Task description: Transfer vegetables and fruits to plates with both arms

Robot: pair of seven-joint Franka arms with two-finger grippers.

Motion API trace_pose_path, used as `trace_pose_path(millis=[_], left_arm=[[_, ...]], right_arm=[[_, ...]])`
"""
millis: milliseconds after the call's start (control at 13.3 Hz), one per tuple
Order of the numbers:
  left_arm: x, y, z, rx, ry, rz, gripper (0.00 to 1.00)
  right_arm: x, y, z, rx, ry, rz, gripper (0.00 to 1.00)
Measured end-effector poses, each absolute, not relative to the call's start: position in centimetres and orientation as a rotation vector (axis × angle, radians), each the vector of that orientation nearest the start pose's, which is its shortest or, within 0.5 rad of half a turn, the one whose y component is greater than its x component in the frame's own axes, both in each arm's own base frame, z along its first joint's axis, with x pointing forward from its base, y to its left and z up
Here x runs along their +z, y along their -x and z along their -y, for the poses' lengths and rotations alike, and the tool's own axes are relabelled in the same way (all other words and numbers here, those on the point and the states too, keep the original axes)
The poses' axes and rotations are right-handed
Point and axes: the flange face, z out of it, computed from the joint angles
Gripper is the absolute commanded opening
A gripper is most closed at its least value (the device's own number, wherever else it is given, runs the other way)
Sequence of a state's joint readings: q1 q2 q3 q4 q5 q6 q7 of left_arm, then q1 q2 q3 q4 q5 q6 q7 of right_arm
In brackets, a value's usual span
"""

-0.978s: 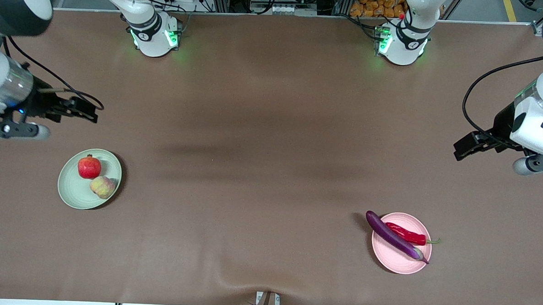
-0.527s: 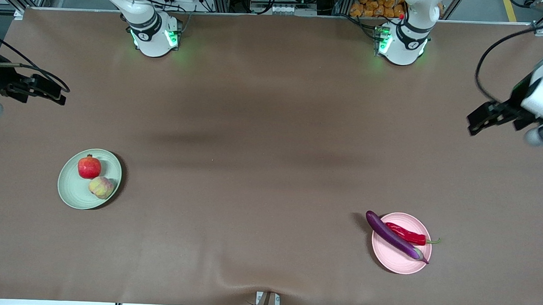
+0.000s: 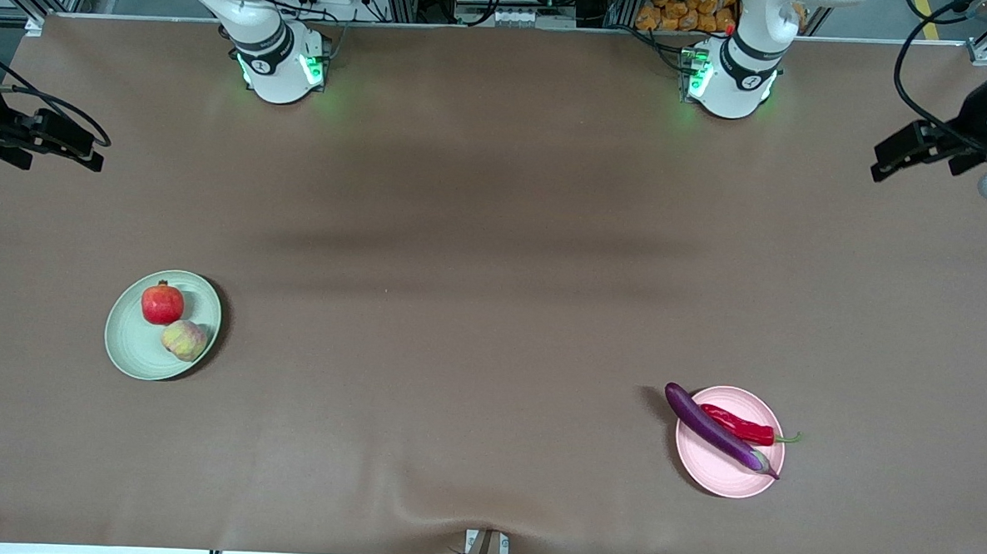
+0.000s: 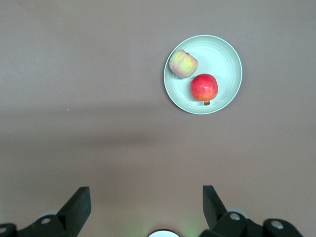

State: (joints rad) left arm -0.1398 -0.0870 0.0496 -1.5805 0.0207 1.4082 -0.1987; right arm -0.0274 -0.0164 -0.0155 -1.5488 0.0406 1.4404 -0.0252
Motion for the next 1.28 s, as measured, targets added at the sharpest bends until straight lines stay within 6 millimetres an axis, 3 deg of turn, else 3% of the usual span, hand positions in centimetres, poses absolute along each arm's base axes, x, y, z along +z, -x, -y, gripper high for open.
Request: trace_pose_path(millis=[301, 602, 828, 1280], left_arm=[[65.8, -49.4, 5.4, 0.111, 3.099, 0.141, 1.00], [66.2, -49.6, 4.4, 0.083, 3.102, 0.172, 1.00], [67.5, -49.5, 3.8, 0.050, 3.105, 0.192, 1.00], [67.7, -49.4, 3.6, 0.062, 3.103, 0.199, 1.00]], right_arm=[[63.1, -53.3, 1.7, 0.178, 3.100, -0.016, 1.00], [63.1, -53.2, 1.7, 0.188, 3.101, -0.015, 1.00], [63.2, -53.2, 1.7, 0.185, 3.102, -0.015, 1.00], [63.4, -53.2, 1.8, 0.178, 3.104, -0.016, 1.00]])
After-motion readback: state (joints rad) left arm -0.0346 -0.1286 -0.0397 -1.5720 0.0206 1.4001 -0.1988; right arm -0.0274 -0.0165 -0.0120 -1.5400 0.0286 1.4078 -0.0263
